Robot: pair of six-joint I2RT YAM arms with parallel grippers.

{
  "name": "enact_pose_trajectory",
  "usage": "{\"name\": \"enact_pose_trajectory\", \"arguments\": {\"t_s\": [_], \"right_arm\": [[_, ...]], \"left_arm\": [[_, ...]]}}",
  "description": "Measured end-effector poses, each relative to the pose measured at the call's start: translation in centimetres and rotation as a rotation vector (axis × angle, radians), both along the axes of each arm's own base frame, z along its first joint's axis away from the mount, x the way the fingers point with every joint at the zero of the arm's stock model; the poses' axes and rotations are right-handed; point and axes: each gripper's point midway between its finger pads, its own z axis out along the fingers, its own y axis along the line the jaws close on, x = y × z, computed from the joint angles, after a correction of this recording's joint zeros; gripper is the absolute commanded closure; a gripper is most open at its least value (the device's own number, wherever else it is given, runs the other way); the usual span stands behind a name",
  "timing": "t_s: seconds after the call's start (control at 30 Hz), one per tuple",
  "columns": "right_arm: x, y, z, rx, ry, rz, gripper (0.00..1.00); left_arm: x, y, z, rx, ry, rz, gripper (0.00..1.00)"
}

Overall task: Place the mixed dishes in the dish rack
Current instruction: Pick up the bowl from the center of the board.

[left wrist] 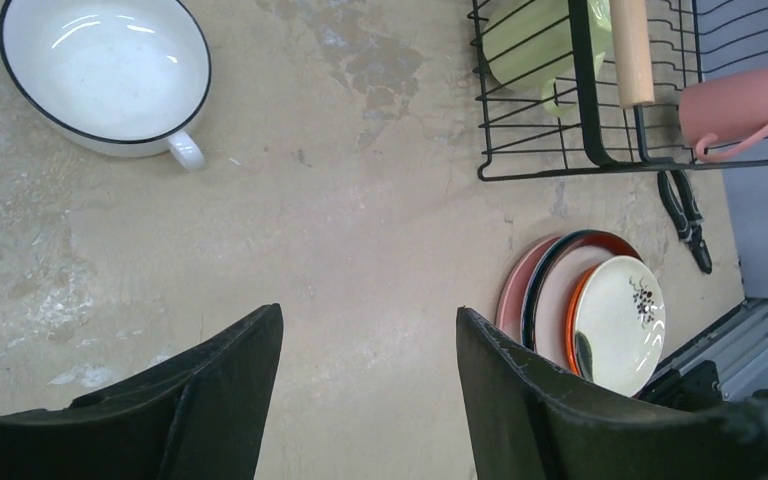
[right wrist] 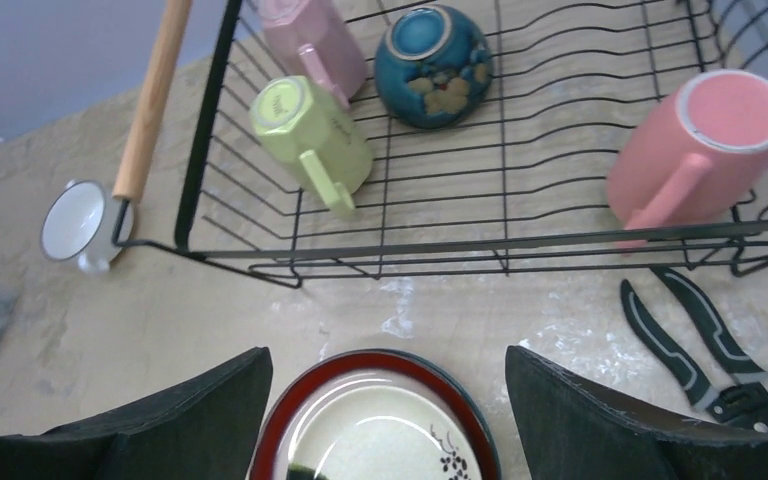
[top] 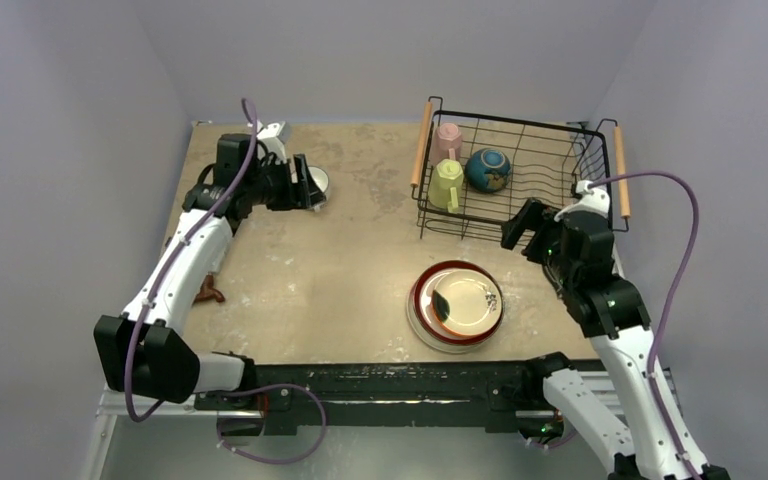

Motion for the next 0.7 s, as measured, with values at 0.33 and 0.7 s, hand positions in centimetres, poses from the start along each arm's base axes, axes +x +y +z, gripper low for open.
{"name": "enact_pose_trajectory", "arguments": {"t_s": [0.33,0.7], "right_arm": [[1.4,-1.6,-3.8,-0.038,0.160,-0.146,0.14],[0.4,2.2,-2.7,0.059,0.151,0.073,0.13]], "left_arm": [[-1.8,-1.6,0.0,0.107,-0.041,-0.086,0.36],[2.3,-0.1,-2.8,0.256,0.024,-0.026,0.41]]}}
